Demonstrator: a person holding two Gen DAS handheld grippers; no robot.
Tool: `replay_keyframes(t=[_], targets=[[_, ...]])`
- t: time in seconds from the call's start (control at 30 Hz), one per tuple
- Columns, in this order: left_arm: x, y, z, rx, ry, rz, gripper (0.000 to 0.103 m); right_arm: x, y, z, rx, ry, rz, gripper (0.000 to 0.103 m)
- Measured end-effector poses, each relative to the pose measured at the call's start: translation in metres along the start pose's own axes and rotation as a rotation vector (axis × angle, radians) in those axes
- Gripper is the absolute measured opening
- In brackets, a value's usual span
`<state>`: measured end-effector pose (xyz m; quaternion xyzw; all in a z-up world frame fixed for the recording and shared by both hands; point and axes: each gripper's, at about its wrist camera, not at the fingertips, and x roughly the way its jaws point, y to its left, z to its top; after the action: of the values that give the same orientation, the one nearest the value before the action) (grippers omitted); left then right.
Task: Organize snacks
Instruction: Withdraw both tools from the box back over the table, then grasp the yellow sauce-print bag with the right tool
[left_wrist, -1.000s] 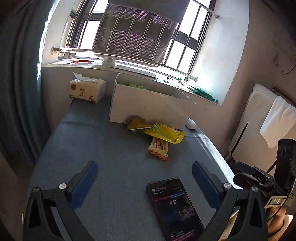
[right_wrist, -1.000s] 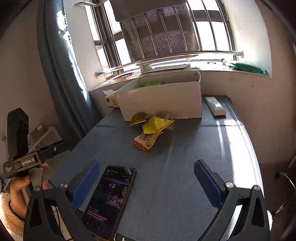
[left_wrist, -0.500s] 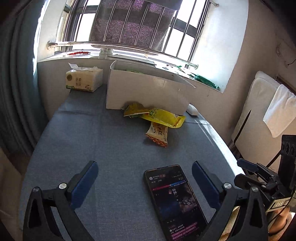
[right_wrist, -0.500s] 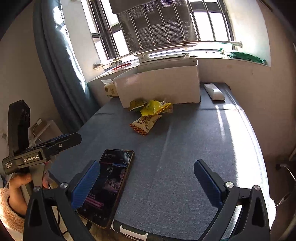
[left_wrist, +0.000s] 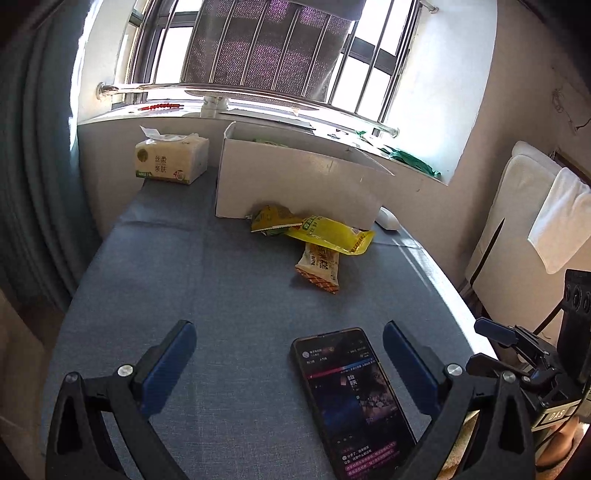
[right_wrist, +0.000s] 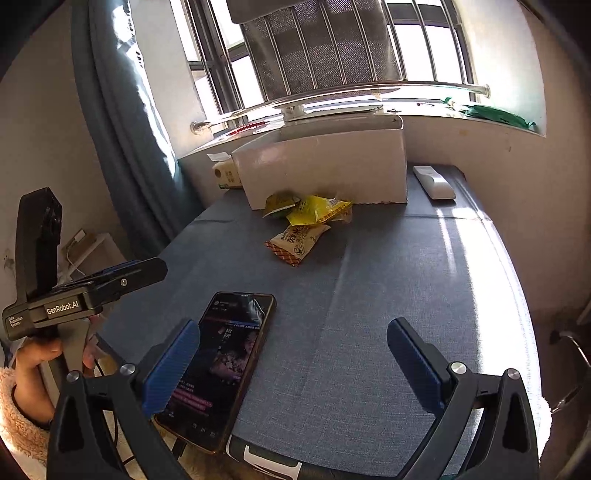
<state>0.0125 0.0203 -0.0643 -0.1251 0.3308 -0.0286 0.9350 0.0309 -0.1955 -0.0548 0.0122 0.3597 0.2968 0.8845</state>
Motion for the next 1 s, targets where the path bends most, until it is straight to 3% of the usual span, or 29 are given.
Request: replay_keyframes(t=[0.27,0.43,0.83,1.0], targets=[[0.0,0.002,-0.001,0.005,0.004,0.0,0.103,0.004,0.0,0.003,-0.006,0.001,0.004,0.103],[-0.001,0.006,-0.002,-0.007,0.001,0.011,0.103,0.016,0.004,0.016,-0.074,0.012,-0.014,0.103],[-0.004,0.009,-0.004,-0.012,-0.003,0.009,0.103,0.098,0.021,0.104,-0.331,0.068,-0.09,0.103],[-0.004,0.013,-0.004,-0.026,-0.002,0.005,0.103,0.15,0.03,0.135,-0.409,0.163,-0.119,0.103]])
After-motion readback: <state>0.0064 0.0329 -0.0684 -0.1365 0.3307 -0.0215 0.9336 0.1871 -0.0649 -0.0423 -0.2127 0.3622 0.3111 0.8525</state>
